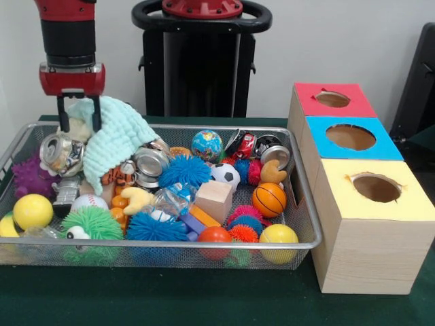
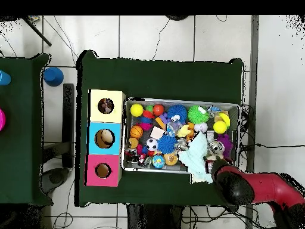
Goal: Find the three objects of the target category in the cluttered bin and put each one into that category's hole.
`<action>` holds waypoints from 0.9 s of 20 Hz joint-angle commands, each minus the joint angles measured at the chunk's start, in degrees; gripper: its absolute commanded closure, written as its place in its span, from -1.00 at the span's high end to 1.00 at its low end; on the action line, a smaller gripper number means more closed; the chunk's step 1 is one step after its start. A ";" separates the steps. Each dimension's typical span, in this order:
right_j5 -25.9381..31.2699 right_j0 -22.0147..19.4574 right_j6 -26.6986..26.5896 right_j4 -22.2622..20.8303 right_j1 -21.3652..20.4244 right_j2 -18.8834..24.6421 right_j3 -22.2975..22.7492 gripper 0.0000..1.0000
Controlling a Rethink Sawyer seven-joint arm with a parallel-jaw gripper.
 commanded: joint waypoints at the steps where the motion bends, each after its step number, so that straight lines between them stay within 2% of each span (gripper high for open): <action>1: 15.42 2.98 -13.13 7.91 -5.17 6.38 1.53 1.00; 6: 17.36 3.68 -12.41 9.39 -6.37 7.38 1.51 1.00; 10: 15.75 3.59 -10.64 9.21 -5.76 7.99 1.32 1.00; 13: 10.62 3.82 -7.69 7.64 -4.65 8.41 0.77 1.00; 18: 1.95 3.28 -5.63 5.10 -3.78 11.08 -0.13 1.00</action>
